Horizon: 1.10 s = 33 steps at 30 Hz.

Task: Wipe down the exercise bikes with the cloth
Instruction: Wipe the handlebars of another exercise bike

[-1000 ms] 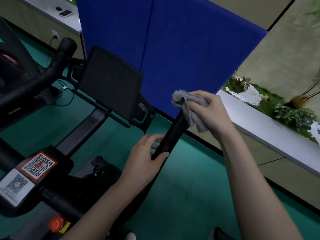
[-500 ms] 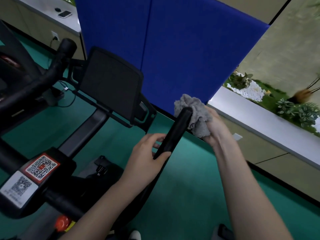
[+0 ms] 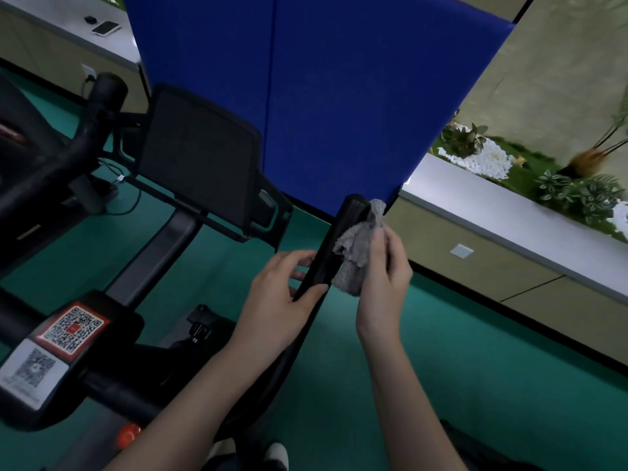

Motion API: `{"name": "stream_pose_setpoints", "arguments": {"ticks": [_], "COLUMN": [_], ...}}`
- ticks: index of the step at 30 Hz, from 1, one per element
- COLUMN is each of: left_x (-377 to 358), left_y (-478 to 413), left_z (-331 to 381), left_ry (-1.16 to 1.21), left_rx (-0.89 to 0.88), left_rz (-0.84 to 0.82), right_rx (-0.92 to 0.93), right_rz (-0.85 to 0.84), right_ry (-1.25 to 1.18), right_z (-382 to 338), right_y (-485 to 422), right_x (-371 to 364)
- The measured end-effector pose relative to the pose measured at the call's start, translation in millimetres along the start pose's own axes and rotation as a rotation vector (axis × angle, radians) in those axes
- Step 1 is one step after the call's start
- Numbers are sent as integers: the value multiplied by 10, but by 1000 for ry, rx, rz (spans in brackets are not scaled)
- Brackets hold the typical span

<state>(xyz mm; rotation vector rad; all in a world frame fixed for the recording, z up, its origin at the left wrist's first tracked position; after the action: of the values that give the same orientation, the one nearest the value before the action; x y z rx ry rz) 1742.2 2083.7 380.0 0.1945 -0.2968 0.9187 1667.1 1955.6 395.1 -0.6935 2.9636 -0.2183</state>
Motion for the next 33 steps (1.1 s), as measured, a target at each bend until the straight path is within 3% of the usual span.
{"name": "stream_pose_setpoints", "arguments": {"ticks": [10, 15, 18, 23, 28, 33], "left_x": [-4, -5, -3, 9, 11, 17], "left_y": [-1, 1, 12, 25, 10, 2], "left_z": [1, 7, 12, 9, -4, 11], "left_ry": [-39, -38, -43, -36, -8, 14], "left_rx": [2, 2, 4, 4, 20, 29], "left_rz": [-7, 0, 9, 14, 4, 1], "right_rx": [-11, -30, -100, -389, -431, -452], "right_rz": [25, 84, -50, -213, -356, -392], "right_ry": [41, -93, -203, -470, -437, -364], "right_z": [234, 181, 156, 408, 639, 767], "right_y": [281, -47, -326, -330, -84, 145], "right_x": [86, 203, 28, -174, -125, -71]}}
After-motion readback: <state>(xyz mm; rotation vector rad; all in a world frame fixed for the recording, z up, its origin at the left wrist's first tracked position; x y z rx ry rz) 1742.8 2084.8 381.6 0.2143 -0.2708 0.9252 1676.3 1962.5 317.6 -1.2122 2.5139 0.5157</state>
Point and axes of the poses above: each hand's wrist, its own y-axis away from the middle knuckle, its own x-axis out of the back of the hand, z = x × y, the point moved 6 cm from there along -y, towards the middle knuckle, and after that the axes turned 5 degrees about x, right-handed, at the moved point
